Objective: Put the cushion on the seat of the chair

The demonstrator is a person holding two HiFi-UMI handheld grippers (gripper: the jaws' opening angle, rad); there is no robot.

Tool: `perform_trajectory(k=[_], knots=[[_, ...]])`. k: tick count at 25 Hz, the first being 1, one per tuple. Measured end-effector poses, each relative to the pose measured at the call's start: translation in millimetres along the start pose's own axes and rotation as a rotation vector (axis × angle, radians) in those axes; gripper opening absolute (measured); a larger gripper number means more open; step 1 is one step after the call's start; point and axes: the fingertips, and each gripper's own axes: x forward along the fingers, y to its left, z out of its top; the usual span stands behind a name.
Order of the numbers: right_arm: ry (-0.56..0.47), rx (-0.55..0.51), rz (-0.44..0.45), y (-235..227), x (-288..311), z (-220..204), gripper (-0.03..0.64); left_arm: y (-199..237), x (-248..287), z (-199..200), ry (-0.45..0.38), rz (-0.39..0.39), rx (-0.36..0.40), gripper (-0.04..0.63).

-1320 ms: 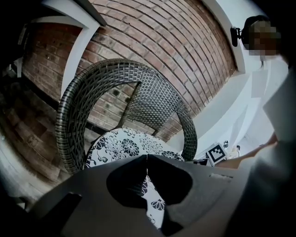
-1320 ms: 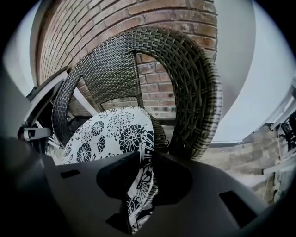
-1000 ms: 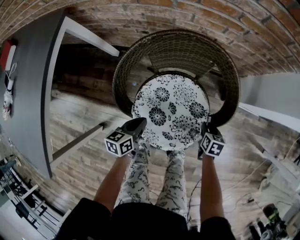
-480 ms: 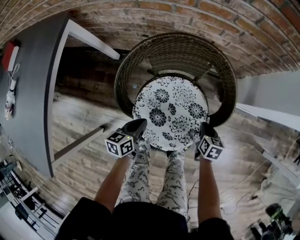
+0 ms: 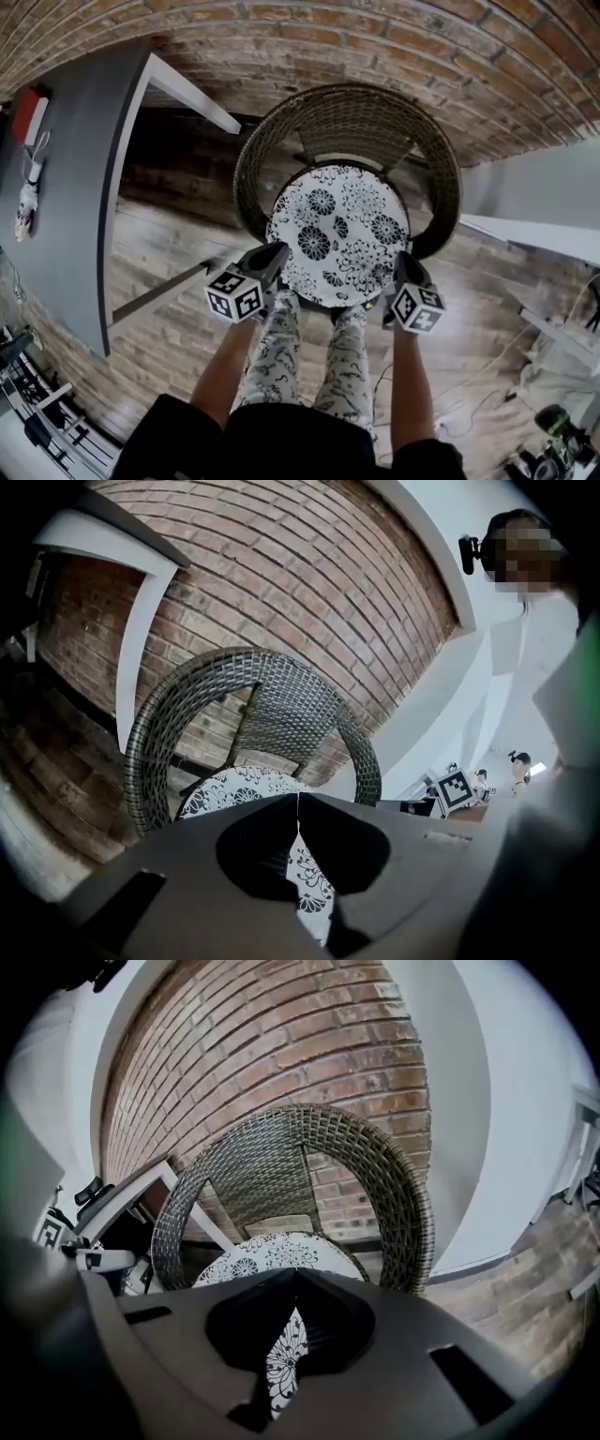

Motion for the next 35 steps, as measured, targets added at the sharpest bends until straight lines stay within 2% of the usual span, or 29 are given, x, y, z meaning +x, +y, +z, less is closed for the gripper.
perform_trajectory(k=[8,16,21,35], knots=[[-0.089,-0.003,0.03,22,-25,23,0.0,-12,-16,14,-0.02,-0.007,0.037,0.006],[-0.126,-0.114,0.06,56,-51,43,0.0,-34,-37,32,-0.052,-0.036,0.099,0.006],[-0.177,-0.229,0.083,80,-67,60,0.0,-49,-47,51,-0.088,-0.049,0.13,0.006],[-0.339,-0.239,0.073,117,-125,126,0.0,-97,-80,111,-0.139,-0.104,0.252,0.006]])
